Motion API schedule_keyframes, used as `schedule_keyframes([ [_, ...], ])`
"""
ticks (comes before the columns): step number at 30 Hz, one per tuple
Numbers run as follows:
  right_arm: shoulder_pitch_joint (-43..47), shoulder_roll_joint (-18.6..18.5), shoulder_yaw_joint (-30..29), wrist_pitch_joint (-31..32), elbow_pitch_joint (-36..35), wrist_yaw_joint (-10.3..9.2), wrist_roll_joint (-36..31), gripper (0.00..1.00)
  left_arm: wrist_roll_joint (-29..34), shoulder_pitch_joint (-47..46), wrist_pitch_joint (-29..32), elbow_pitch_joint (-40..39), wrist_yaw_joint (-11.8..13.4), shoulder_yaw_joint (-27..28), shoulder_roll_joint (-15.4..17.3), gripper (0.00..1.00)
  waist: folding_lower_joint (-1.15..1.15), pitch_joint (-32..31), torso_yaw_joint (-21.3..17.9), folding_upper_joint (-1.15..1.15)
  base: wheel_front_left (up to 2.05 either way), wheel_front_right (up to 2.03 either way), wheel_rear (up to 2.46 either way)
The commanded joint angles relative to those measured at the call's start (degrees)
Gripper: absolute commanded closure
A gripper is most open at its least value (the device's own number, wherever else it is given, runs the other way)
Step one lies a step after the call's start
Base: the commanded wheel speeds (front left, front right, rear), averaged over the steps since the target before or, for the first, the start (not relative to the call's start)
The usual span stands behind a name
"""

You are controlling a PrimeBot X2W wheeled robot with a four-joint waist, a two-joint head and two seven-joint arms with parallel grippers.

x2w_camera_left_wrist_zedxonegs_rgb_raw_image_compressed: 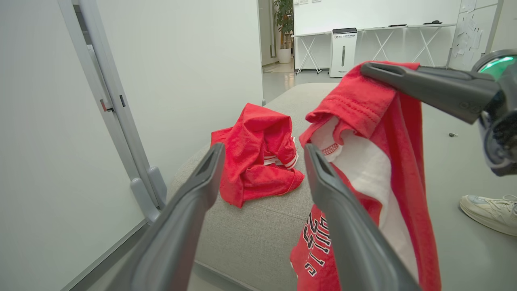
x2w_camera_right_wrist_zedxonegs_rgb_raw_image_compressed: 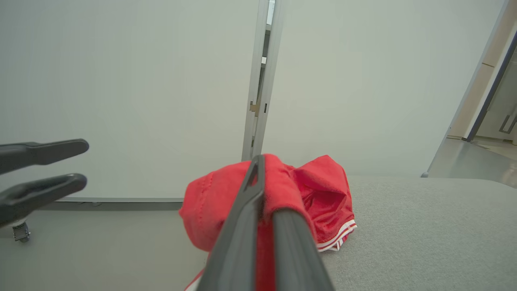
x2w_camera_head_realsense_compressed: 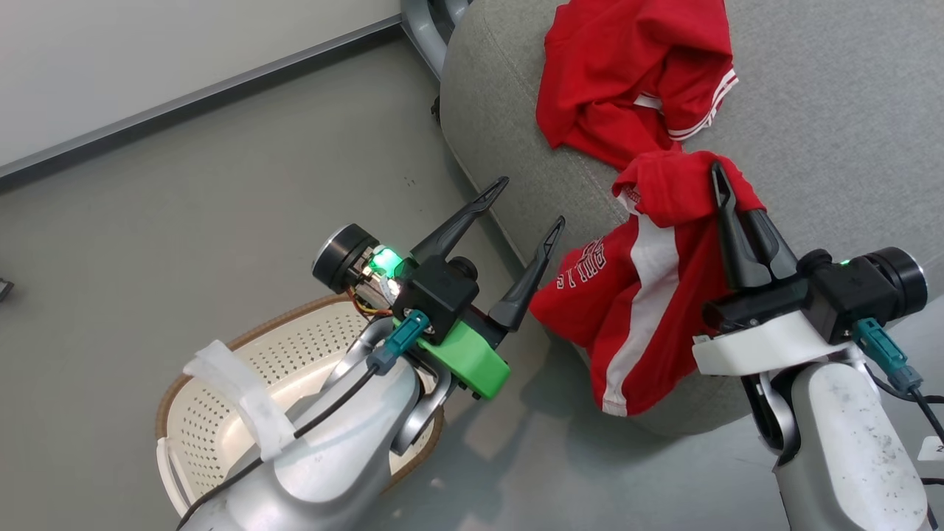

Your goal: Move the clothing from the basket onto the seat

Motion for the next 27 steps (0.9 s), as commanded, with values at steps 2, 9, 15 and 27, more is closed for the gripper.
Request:
schedule_keyframes([
  [2,-0.96,-0.11,-0.43,-0.12,-0.74,-0.04,0.83,1.0,0.82,0.58,-0.02,-0.22,-0.28,0.71,0.13,0.0,0.0,0.21,0.17,0.0,0.0,0.0,0.0],
  [9,-8.37,-0.11,-1.71,-0.12,-2.41,-0.04,-0.44,1.0,1.58,-0.03,-0.02,-0.68,-0.73,1.9,0.06,0.0,0.0,1.63,1.56,0.0,0.0,0.0,0.0],
  [15,-16.91,-1.09,-3.98,-0.12,-1.38,-0.04,-1.59,1.0,2.42,-1.21,-0.01,-0.81,-1.02,2.39,-0.06,0.0,0.0,3.89,3.23,0.0,0.0,0.0,0.0],
  [27,-36.96,-7.87,-10.65,-0.12,3.12,-0.04,-2.13,1.0,4.24,-4.15,-0.02,-1.34,-1.46,3.07,0.22,0.0,0.0,11.96,6.52,0.0,0.0,0.0,0.0],
])
